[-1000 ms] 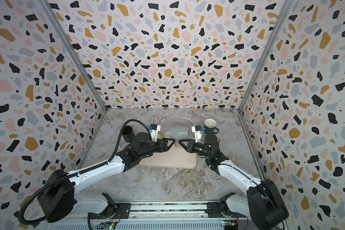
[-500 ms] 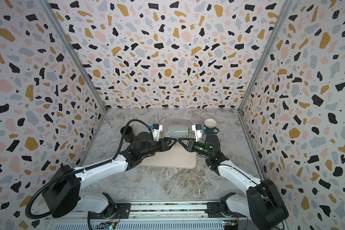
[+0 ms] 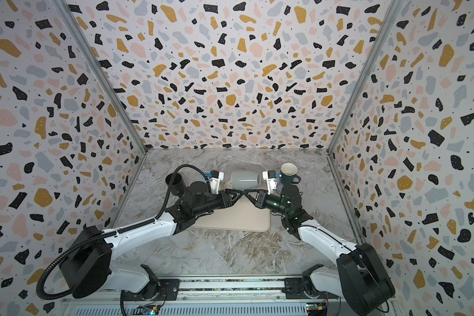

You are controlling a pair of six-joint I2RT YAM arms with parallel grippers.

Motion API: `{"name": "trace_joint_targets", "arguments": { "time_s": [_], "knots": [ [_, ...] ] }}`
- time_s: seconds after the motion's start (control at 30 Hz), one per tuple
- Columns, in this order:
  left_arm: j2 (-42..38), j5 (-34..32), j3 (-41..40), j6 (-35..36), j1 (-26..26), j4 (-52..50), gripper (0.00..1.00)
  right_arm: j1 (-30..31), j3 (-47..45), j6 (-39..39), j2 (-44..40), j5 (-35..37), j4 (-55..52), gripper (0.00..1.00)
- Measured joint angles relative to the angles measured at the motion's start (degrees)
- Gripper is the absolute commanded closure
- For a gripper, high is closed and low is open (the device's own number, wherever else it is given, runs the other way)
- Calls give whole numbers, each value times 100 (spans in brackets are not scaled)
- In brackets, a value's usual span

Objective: Turn the mug right side up
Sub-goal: Place the mug at the top-left of the table.

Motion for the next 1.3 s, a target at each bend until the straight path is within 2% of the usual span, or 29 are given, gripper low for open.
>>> {"name": "trace_joint_targets", "arguments": {
  "time_s": [0.47,0.93,1.3],
  "knots": [
    [37,-7,0,-118,9,7,50,105,2,0,120,92,170,100],
    [59,20,-2,-197,11,122,61,133,2,57,210,140,267,100],
    [-94,146,-83,-173,42,612,67,92,2,297,330,-83,981,100]
  ]
}}
